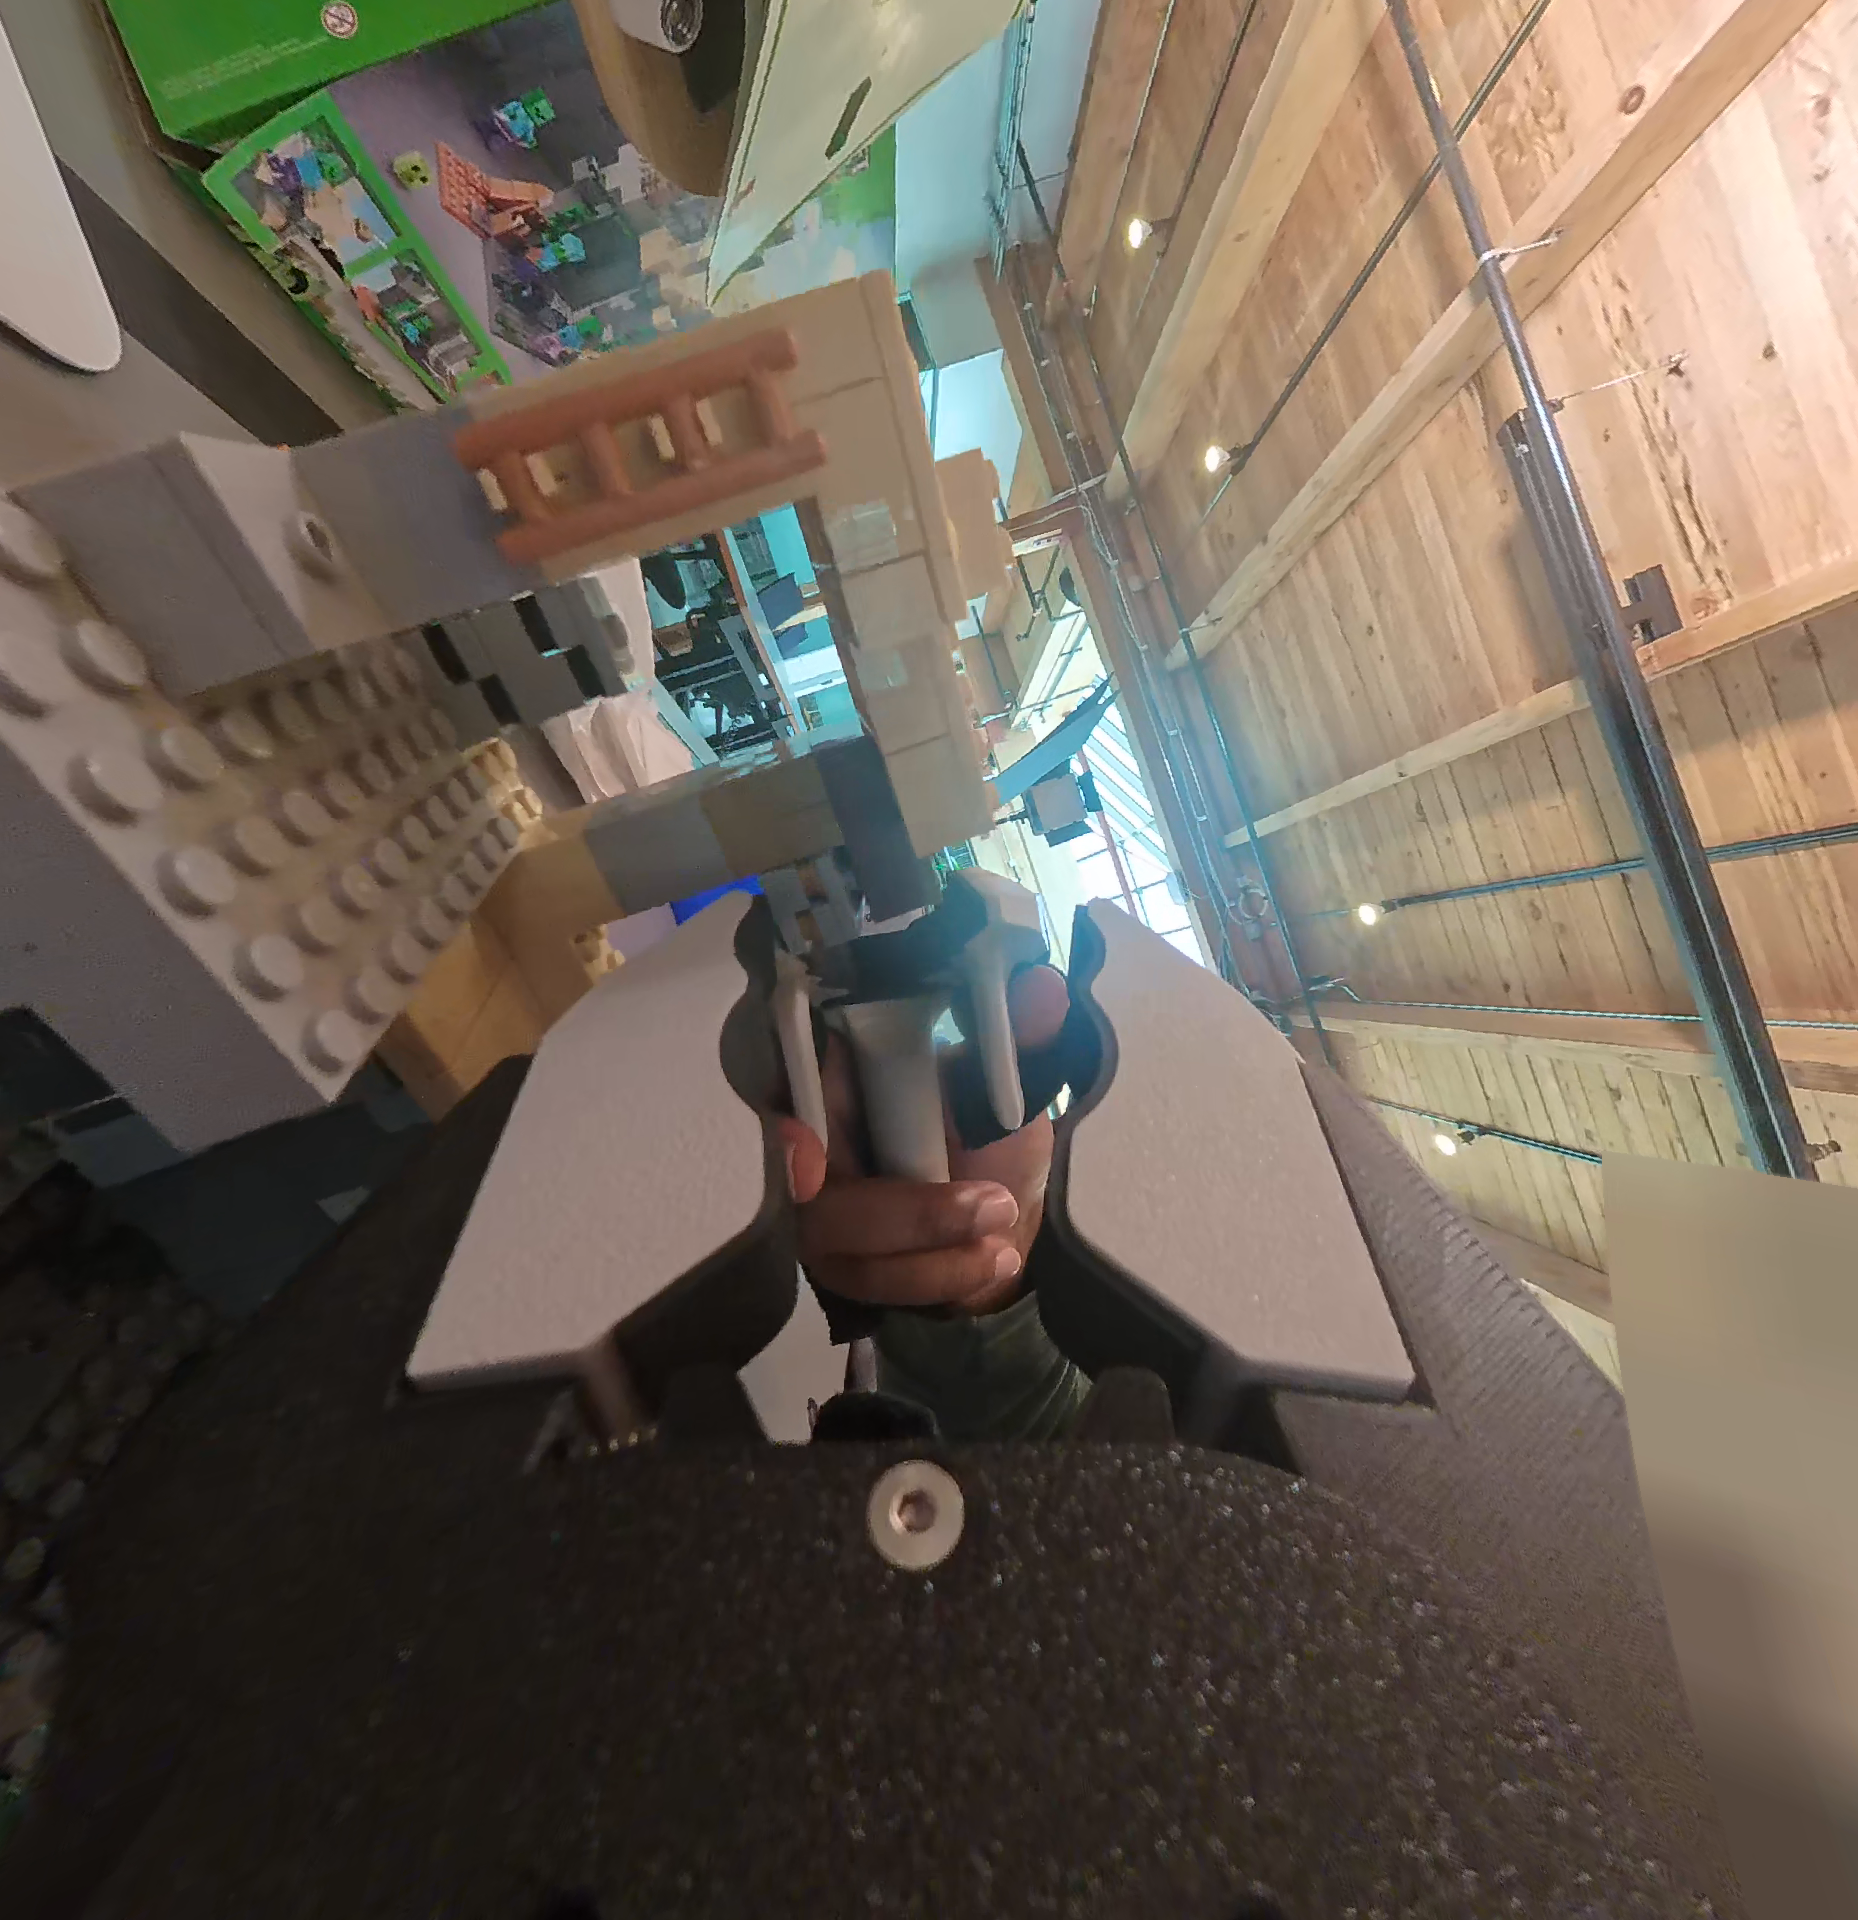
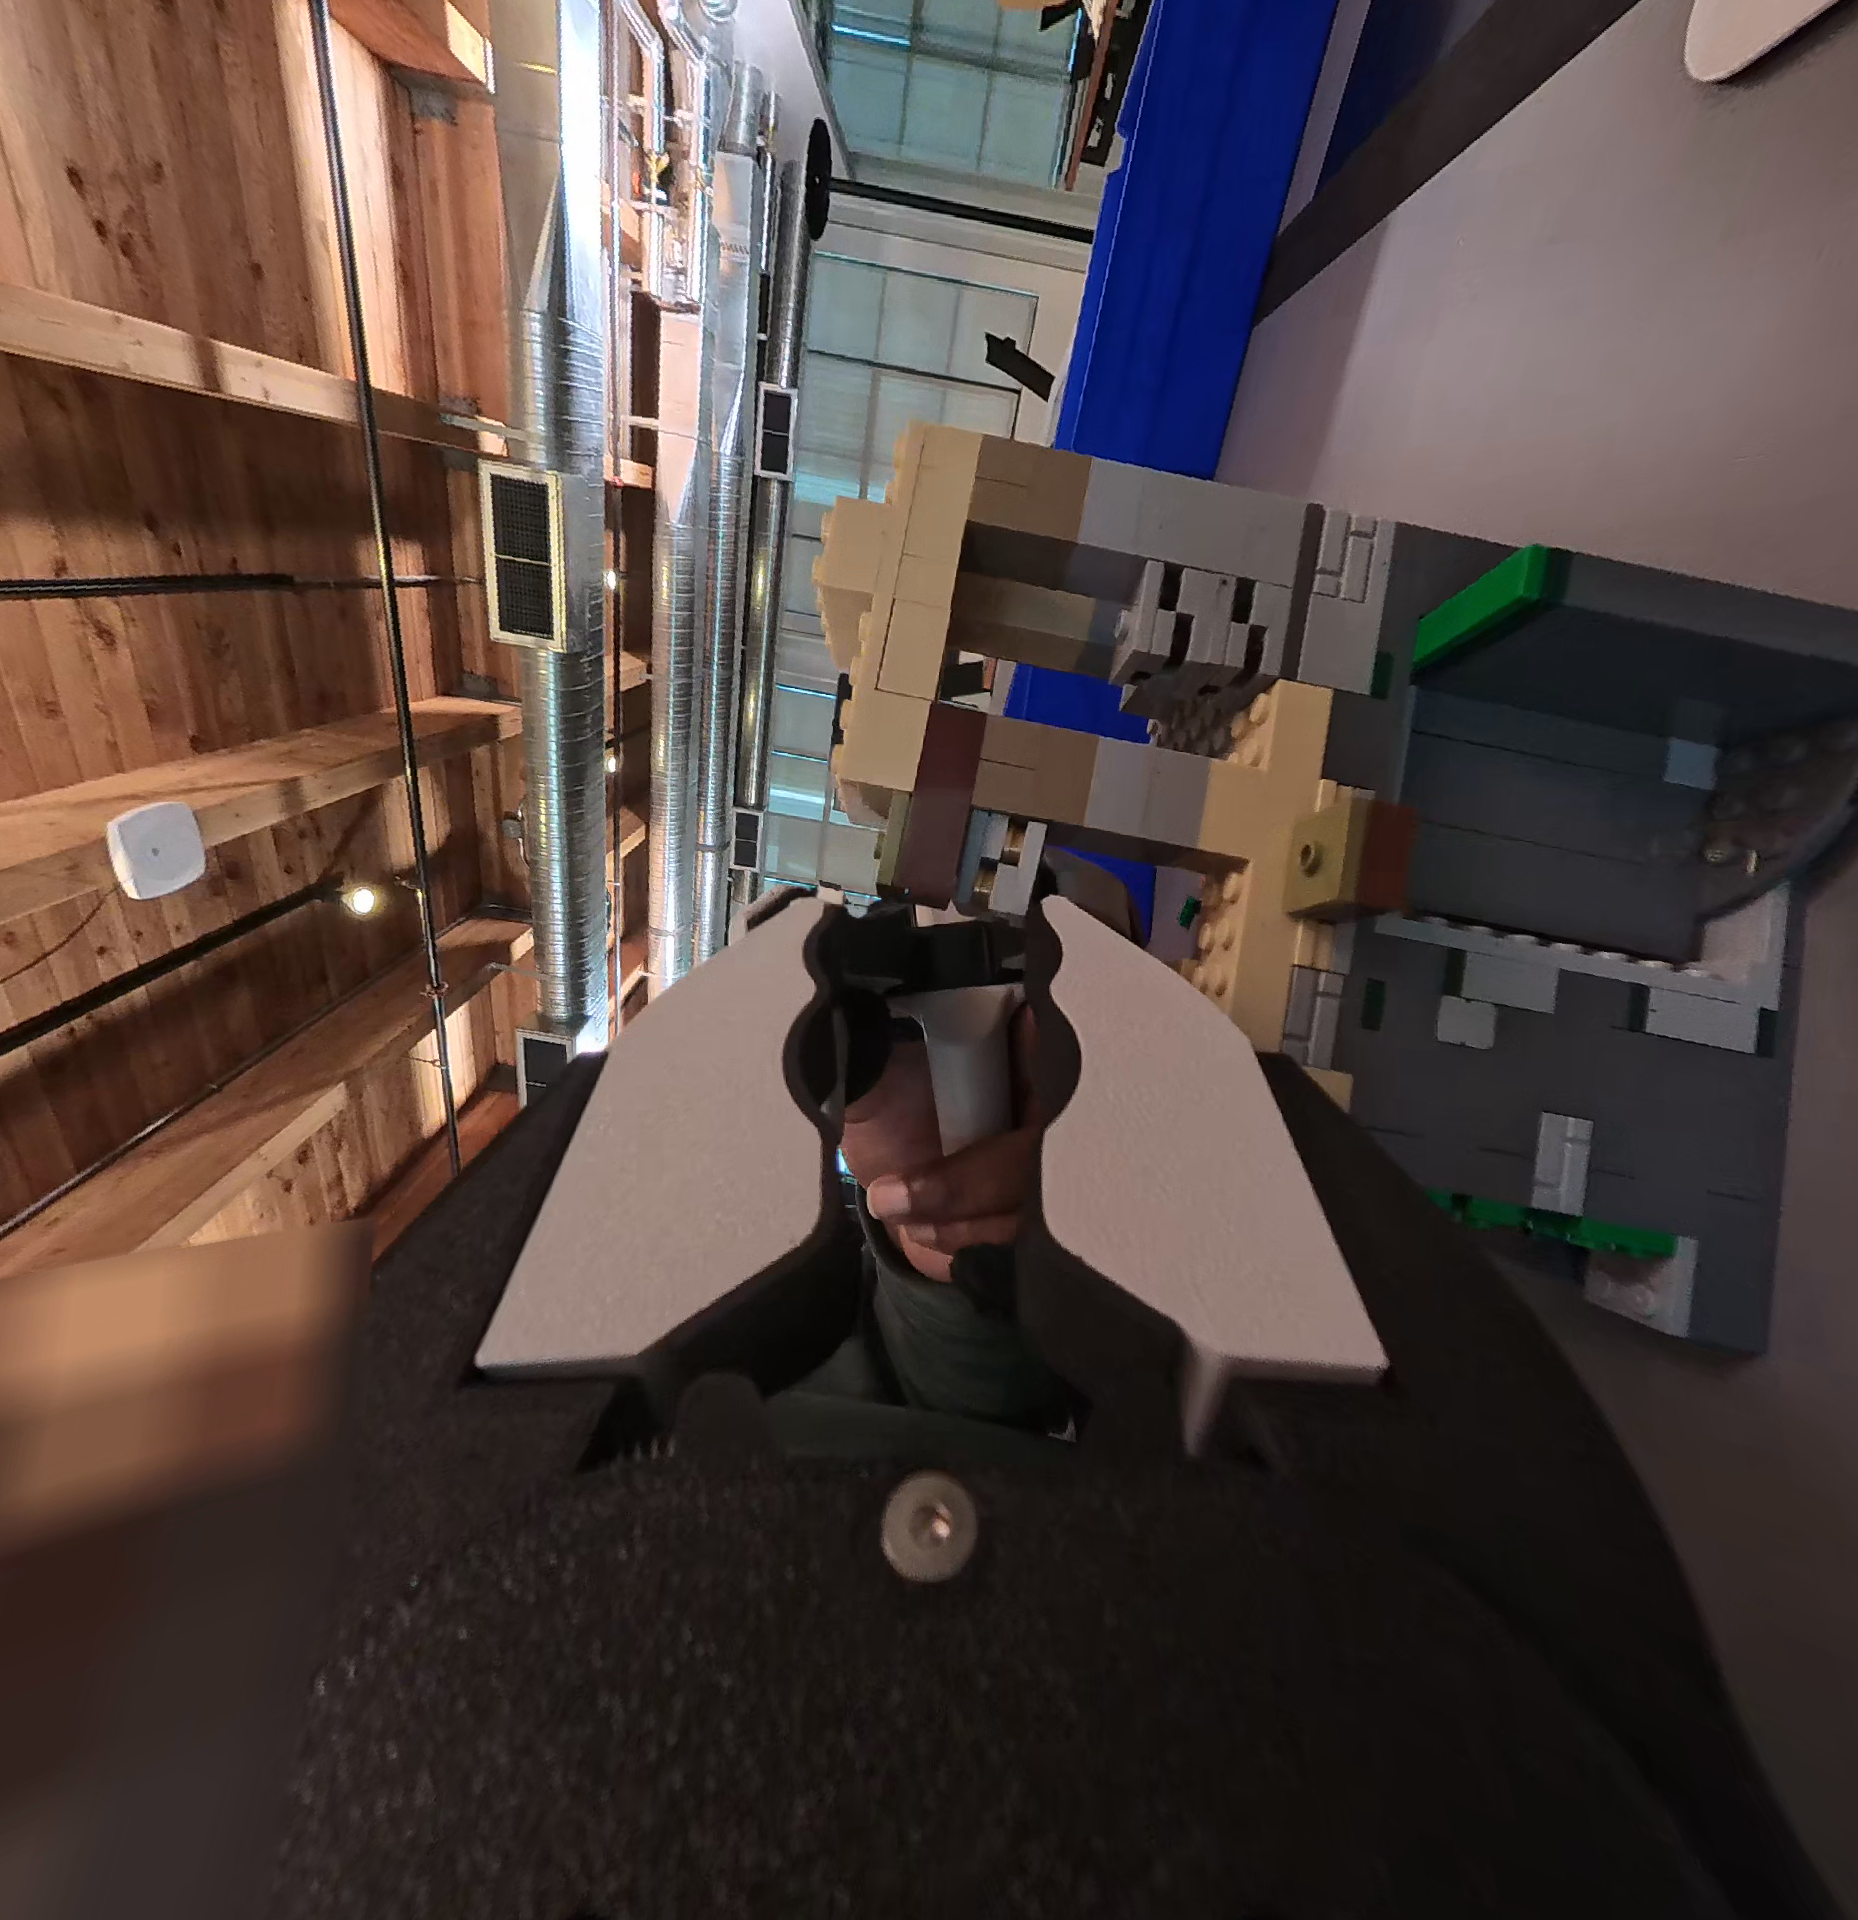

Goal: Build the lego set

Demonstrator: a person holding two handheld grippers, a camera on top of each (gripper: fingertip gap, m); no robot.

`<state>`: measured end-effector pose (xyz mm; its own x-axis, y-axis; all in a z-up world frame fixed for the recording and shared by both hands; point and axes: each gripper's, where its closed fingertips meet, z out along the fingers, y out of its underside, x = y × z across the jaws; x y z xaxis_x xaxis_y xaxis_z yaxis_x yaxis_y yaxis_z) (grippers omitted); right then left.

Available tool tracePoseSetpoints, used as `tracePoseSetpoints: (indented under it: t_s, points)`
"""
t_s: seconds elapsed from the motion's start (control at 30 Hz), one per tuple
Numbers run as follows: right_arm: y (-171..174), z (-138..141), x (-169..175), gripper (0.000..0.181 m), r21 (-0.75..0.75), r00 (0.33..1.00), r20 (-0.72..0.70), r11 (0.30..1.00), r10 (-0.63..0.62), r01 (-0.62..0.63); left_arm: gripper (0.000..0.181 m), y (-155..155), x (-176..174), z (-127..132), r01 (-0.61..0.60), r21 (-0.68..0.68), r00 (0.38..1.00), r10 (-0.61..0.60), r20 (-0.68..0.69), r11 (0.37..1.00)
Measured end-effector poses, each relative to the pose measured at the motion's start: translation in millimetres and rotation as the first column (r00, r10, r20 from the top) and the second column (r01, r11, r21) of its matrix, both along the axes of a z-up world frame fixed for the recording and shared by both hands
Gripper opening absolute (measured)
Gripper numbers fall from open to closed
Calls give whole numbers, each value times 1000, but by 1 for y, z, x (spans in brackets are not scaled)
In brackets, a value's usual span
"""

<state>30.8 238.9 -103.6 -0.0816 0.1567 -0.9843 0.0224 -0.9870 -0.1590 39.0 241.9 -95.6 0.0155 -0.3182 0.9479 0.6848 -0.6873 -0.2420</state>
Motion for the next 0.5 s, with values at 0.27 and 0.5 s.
tracePoseSetpoints:
  t_s: [0.27, 0.5]
  points:
    - [3, 1, 2, 35, -5, 1000, -19, 1000, -8, 8, 52, 0, 2, 0, -2, 14, 999, 2, -38, 1000]
    - [4, 2, 2, 36, -4, 999, -35, 1000, 0, 0, 53, 3, 2, 1, -11, 8, 1000, 11, -29, 1000]
